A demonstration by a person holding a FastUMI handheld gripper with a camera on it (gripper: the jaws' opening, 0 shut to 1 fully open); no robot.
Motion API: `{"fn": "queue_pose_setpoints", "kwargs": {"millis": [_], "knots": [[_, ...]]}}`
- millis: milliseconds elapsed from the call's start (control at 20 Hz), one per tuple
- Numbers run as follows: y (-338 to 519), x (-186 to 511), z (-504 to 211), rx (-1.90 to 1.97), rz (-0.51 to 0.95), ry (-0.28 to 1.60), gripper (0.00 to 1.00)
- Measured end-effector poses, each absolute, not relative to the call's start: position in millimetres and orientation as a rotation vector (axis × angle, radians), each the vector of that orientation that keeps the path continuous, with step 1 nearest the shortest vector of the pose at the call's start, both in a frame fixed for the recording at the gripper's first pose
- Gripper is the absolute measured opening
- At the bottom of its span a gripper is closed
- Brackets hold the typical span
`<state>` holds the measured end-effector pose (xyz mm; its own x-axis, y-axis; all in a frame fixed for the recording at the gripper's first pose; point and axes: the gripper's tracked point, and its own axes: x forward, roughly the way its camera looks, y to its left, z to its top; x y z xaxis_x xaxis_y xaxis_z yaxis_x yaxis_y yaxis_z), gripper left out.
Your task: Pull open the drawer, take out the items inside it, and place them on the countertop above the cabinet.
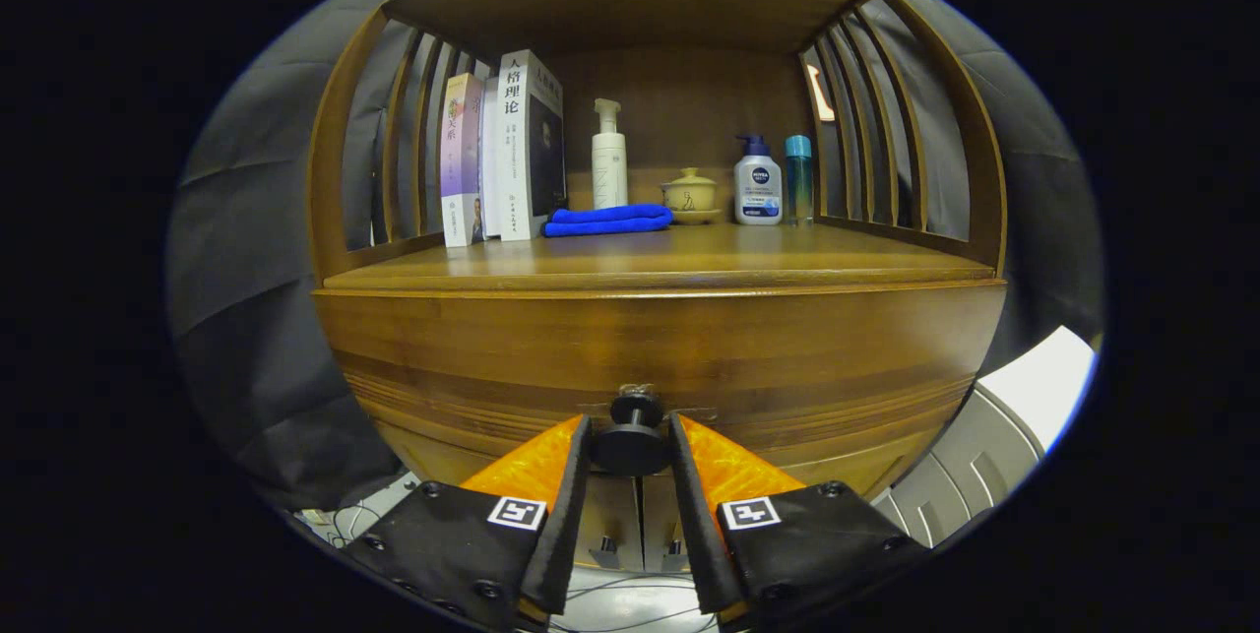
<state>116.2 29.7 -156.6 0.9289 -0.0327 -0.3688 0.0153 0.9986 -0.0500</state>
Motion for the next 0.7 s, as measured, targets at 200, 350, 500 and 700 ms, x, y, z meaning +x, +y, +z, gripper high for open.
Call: {"fn": "queue_pose_setpoints", "kwargs": {"millis": [200,350,500,700], "knots": [[28,120,-158,-0.043,-0.044,0.408,0.42],[28,119,-159,-0.051,-0.051,0.436,0.33],[29,111,-160,-0.007,-0.037,0.441,0.33],[31,93,-160,-0.005,-0.046,0.422,0.34]]}}
